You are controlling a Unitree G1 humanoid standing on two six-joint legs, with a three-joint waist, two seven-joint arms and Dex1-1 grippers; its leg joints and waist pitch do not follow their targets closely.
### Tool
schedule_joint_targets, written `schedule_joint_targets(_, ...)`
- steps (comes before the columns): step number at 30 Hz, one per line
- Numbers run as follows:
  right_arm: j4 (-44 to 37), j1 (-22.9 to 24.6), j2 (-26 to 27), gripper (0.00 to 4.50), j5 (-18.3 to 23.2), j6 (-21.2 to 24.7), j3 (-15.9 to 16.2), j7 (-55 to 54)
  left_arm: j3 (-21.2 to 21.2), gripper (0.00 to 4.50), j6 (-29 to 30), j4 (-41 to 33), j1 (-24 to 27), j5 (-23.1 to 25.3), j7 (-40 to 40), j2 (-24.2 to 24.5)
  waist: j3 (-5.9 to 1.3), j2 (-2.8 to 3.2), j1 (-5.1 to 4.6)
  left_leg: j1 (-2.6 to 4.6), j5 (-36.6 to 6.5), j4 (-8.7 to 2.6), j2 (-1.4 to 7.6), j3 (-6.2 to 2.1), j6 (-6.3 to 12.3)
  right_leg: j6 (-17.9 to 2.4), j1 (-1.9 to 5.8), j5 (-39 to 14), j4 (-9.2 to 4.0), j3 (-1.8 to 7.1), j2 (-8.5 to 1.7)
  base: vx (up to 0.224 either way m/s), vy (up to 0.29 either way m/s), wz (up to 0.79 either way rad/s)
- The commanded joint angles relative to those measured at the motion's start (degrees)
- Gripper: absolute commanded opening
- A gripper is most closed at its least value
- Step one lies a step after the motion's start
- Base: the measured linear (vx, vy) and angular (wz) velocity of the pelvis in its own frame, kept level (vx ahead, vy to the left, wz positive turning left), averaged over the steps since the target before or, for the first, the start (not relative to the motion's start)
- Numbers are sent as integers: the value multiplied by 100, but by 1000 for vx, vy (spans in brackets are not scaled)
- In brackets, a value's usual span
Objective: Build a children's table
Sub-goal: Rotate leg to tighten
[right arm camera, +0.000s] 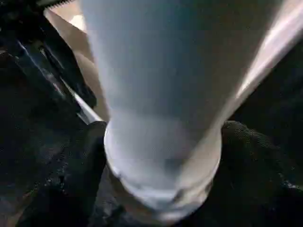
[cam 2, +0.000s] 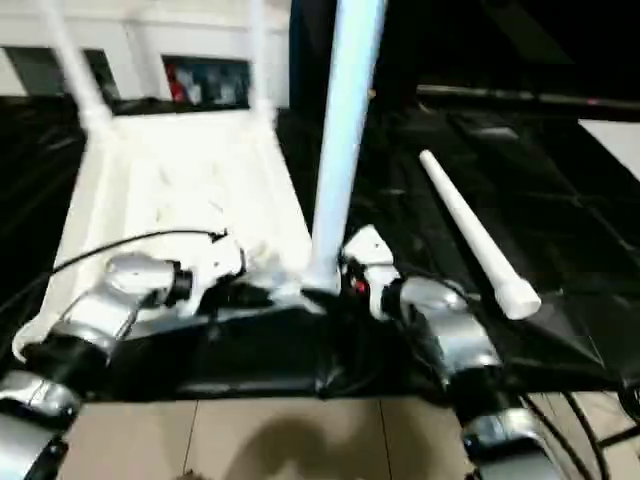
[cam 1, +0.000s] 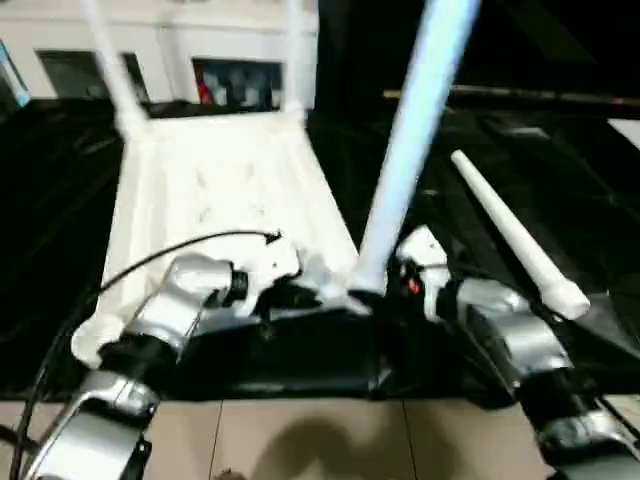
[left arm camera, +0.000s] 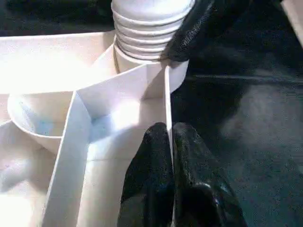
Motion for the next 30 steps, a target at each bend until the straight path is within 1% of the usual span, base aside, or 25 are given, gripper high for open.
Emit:
schedule_joint_targets(1, -126, -3, -40, 384, 98, 30, 8, 64, 76, 0, -142, -155, 38, -339, -114, -93, -321, -49, -1, 36, -1029, -329, 14, 77, 335, -1202, 295, -758, -435, 219, -213, 0, 0, 0)
schedule_joint_targets(3, -209, 4, -33, 384, 162, 89, -14, 128, 82, 0, -157, -164, 45, -353, -148, -88, -330, -61, 20, 34, -978, -323, 13, 77, 325, -1211, 301, -654, -420, 221, -212, 0, 0, 0)
schedule_joint_targets(4, -238, 10, -36, 359, 195, 106, -7, 190, 80, 0, -165, -172, 53, -360, -166, -82, -330, -70, 28, 25, -928, -322, 7, 77, 341, -1210, 311, -585, -412, 218, -207, 0, 0, 0)
schedule_joint_targets(5, -253, 17, -40, 359, 207, 108, 3, 229, 79, 0, -170, -176, 59, -366, -177, -78, -331, -65, 29, 24, -889, -321, 9, 75, 352, -1205, 307, -531, -404, 218, -207, 0, 0, 0)
schedule_joint_targets(9, -266, 59, -37, 318, 186, 136, 27, 316, 95, 0, -173, -185, 78, -353, -210, -78, -326, -72, 31, 25, -911, -321, 5, 78, 347, -1196, 304, -613, -415, 216, -210, 0, 0, 0)
schedule_joint_targets(12, -267, 103, -58, 304, 159, 170, 64, 350, 107, 0, -160, -198, 94, -339, -238, -75, -326, -74, 32, 24, -921, -322, 4, 79, 331, -1169, 305, -674, -419, 217, -210, 0, 0, 0)
schedule_joint_targets(14, -245, 123, -67, 278, 148, 173, 90, 344, 110, 0, -162, -189, 98, -335, -244, -68, -325, -74, 34, 27, -927, -324, 7, 77, 319, -1155, 301, -703, -421, 217, -211, 0, 0, 0)
schedule_joint_targets(22, -131, 166, 5, 270, 81, 216, 68, 155, 109, 0, -149, -153, 95, -309, -196, -89, -327, -80, 35, 21, -867, -319, 0, 79, 323, -1162, 307, -630, -413, 216, -208, 0, 0, 0)
schedule_joint_targets(23, -82, 175, 37, 269, 66, 229, 43, 69, 117, 0, -118, -136, 89, -292, -138, -109, -322, -79, 32, 23, -892, -321, 1, 80, 314, -1147, 300, -686, -421, 218, -210, 0, 0, 0)
schedule_joint_targets(24, 87, 181, 148, 269, 22, 243, -48, -238, 140, 0, -104, -23, 38, -198, 128, -185, -322, -79, 32, 23, -892, -321, 1, 80, 314, -1147, 300, -686, -421, 218, -210, 0, 0, 0)
schedule_joint_targets(25, 164, 179, 194, 269, -5, 232, -85, -381, 156, 0, -75, 32, 11, -160, 256, -222, -311, -84, 25, 25, -949, -329, 2, 82, 287, -1122, 286, -811, -437, 218, -211, 0, 0, 0)
schedule_joint_targets(26, 343, 160, 334, 268, -14, 278, -216, -755, 197, 0, -27, 146, -58, -103, 527, -324, -301, -82, 23, 28, -1066, -342, 1, 76, 223, -1059, 286, -1086, -467, 212, -219, 0, 0, 0)
schedule_joint_targets(27, 343, 160, 334, 268, -14, 278, -216, -755, 197, 0, -27, 146, -58, -103, 527, -324, -295, -86, 14, 39, -1154, -347, -1, 83, 181, -999, 264, -1304, -493, 220, -219, 0, 0, 0)
schedule_joint_targets(28, 597, 90, 550, 268, -18, 356, -411, -1354, 232, 0, 104, 316, -184, 15, 986, -489, -293, -103, 9, 29, -1204, -360, 0, 69, 121, -917, 276, -1514, -506, 216, -226, 0, 0, 0)
schedule_joint_targets(29, 786, 24, 717, 268, -10, 419, -561, -1805, 253, 0, 206, 441, -283, 93, 1313, -621, -285, -99, 3, 41, -1236, -364, -3, 76, 98, -884, 257, -1613, -524, 219, -221, 0, 0, 0)
schedule_joint_targets(30, 786, 24, 717, 268, -10, 419, -561, -1805, 253, 0, 206, 441, -283, 93, 1313, -621, -285, -76, 0, 55, -1274, -363, -4, 73, 57, -868, 240, -1706, -528, 224, -230, 0, 0, 0)
